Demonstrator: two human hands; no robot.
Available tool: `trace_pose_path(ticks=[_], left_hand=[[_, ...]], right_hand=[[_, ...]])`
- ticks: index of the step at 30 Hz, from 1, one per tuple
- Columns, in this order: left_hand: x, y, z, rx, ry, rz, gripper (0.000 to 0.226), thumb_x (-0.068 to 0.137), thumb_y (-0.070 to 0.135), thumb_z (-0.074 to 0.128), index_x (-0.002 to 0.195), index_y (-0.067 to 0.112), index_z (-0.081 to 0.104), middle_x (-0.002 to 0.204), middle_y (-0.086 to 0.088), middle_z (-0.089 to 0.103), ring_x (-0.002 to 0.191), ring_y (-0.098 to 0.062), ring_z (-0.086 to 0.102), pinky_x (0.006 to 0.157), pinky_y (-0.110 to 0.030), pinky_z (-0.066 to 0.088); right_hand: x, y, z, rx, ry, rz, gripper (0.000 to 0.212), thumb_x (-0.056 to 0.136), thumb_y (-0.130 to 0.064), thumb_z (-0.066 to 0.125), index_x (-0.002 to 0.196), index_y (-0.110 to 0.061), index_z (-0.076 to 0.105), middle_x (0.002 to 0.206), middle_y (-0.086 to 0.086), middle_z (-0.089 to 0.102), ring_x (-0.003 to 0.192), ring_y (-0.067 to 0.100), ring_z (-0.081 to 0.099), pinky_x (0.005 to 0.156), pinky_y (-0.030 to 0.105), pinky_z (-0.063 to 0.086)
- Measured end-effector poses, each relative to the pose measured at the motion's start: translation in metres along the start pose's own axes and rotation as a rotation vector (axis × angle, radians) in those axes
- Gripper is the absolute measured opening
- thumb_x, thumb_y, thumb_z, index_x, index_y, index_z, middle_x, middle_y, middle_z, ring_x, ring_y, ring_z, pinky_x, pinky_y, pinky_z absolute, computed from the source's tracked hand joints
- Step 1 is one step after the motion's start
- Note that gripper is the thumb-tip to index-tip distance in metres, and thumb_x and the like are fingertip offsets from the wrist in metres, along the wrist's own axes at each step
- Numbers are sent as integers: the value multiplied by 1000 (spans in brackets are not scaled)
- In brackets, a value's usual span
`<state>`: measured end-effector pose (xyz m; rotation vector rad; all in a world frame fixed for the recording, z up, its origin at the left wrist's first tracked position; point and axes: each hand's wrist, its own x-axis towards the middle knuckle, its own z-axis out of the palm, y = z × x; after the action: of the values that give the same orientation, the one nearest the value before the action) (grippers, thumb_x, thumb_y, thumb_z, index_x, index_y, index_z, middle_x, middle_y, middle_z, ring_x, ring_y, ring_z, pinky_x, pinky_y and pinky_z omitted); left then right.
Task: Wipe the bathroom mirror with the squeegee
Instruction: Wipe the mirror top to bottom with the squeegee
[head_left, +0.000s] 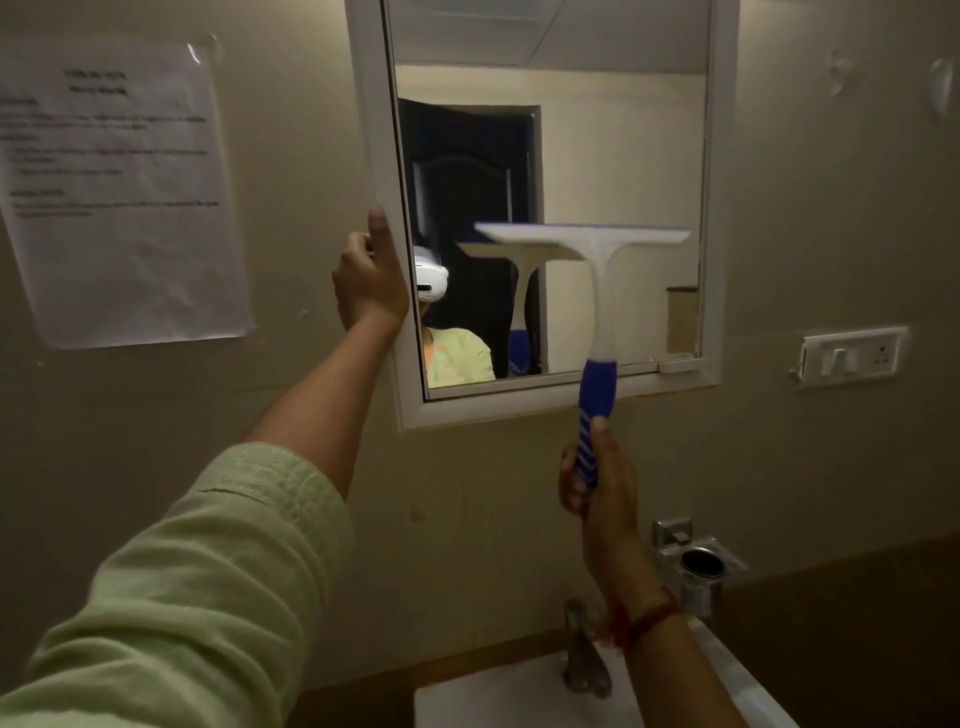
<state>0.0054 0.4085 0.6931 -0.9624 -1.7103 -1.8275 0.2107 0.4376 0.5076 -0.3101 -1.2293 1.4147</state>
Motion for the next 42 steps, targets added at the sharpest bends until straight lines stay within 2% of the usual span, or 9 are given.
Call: trace_pose_path(ticks=[3, 8, 13, 19, 21, 25, 29, 36, 42], left_hand=[[0, 1, 0, -23, 0, 1, 47, 97, 51, 25, 79, 13, 47, 61, 8, 41, 56, -1, 38, 49, -19, 25], [2, -1, 1, -42, 14, 22, 48, 96, 53, 24, 81, 14, 49, 65, 5, 46, 59, -6, 41, 51, -24, 26], [0, -4, 5, -66, 45, 31, 49, 95, 55, 24, 81, 15, 50, 63, 10, 43, 58, -1, 38, 49, -21, 23], [-3, -7, 4, -83, 57, 78, 52, 92, 57, 22, 72, 16, 45, 58, 4, 44, 54, -8, 42, 48, -23, 24], [-4, -7, 3, -84, 55, 78, 52, 92, 57, 22, 71, 16, 45, 57, 4, 44, 53, -8, 41, 48, -23, 24], [-4, -6, 3, -90, 48, 76, 52, 92, 58, 21, 71, 17, 45, 58, 4, 45, 55, -7, 42, 49, -23, 25], [-4, -4, 2, -92, 45, 77, 48, 93, 55, 22, 65, 21, 42, 58, 3, 44, 54, -7, 42, 49, -22, 24], [-4, -6, 2, -110, 31, 53, 52, 93, 56, 23, 77, 14, 48, 60, 2, 45, 56, -9, 43, 50, -23, 27], [-4, -7, 2, -114, 20, 62, 50, 93, 55, 23, 75, 15, 47, 58, 3, 44, 53, -9, 43, 49, -22, 26]], right_hand=[[17, -38, 6, -4, 5, -36, 41, 79, -56, 47, 64, -19, 54, 43, -9, 46, 37, 2, 37, 36, 14, 30], [59, -97, 20, -7, -54, -107, 46, 83, -58, 45, 61, -18, 52, 45, -7, 41, 38, 6, 34, 39, 18, 29], [106, -154, 42, -117, -24, -187, 47, 92, -53, 39, 68, -14, 51, 50, -3, 44, 41, 7, 37, 42, 18, 32], [142, -200, 74, -138, -7, -251, 47, 94, -53, 37, 69, -16, 51, 56, -2, 44, 33, 4, 41, 39, 15, 35], [148, -207, 79, -126, -3, -235, 46, 95, -53, 37, 70, -17, 50, 53, -4, 47, 31, 3, 42, 39, 15, 35], [152, -214, 84, -66, -41, -206, 43, 97, -50, 34, 73, -19, 50, 35, -12, 51, 28, 2, 46, 34, 12, 35], [154, -216, 84, 4, -89, -127, 42, 97, -50, 34, 74, -18, 50, 34, -10, 49, 27, 3, 44, 32, 13, 35], [164, -219, 76, -26, -108, -89, 43, 96, -52, 35, 74, -18, 49, 35, -9, 48, 27, 4, 43, 33, 11, 35], [169, -220, 72, -26, -142, -76, 41, 95, -53, 35, 77, -18, 49, 35, -8, 49, 27, 5, 43, 33, 12, 36]])
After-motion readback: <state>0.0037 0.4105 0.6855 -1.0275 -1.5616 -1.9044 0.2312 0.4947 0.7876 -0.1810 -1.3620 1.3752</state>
